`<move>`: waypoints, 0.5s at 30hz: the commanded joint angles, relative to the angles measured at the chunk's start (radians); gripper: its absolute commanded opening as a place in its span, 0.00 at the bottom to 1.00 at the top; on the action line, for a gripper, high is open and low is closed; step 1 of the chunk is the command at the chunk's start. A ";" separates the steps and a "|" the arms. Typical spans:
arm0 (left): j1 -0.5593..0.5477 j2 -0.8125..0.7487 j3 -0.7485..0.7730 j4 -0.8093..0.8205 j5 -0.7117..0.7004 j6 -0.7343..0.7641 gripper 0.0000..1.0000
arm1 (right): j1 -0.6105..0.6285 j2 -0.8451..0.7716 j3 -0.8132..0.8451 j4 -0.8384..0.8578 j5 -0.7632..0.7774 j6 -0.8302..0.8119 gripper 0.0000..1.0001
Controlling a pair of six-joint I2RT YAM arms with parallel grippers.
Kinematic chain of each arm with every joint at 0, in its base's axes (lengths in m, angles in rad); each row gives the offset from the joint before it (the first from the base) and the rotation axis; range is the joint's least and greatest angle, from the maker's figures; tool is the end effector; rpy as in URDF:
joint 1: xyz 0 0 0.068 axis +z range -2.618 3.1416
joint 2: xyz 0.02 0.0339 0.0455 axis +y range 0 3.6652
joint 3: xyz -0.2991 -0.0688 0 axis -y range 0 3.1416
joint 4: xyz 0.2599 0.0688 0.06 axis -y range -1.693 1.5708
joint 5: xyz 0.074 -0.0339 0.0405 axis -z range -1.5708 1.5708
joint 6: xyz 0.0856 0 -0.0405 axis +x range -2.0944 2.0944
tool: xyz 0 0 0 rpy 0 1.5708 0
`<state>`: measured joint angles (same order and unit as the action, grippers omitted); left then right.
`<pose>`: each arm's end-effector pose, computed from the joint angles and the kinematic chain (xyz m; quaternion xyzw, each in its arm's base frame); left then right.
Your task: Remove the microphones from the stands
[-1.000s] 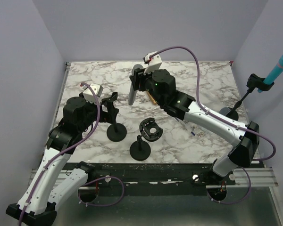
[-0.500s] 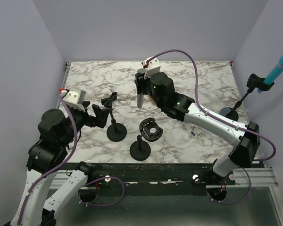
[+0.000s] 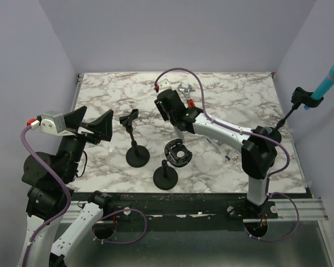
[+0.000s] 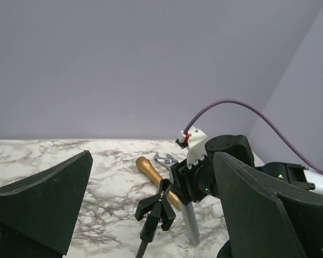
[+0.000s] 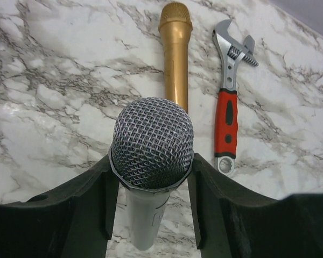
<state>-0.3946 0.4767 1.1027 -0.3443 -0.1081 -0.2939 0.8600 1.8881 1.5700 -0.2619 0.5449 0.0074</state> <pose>0.0797 -0.0232 0.4959 -0.0129 0.6014 -0.2388 0.7623 0.3612 0.3515 0.2927 -0.2339 0.8244 -0.0224 0.5149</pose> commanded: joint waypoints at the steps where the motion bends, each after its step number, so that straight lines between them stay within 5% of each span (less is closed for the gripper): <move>1: -0.002 -0.028 -0.064 0.122 -0.076 0.016 0.98 | -0.048 0.082 0.073 -0.045 -0.063 0.037 0.01; 15: 0.007 -0.164 -0.304 0.233 -0.210 0.134 0.99 | -0.136 0.414 0.439 -0.039 -0.224 -0.045 0.01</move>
<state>-0.3946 0.3397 0.8284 -0.1600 -0.2817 -0.1978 0.7509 2.2211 1.8950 -0.2928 0.4095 -0.0021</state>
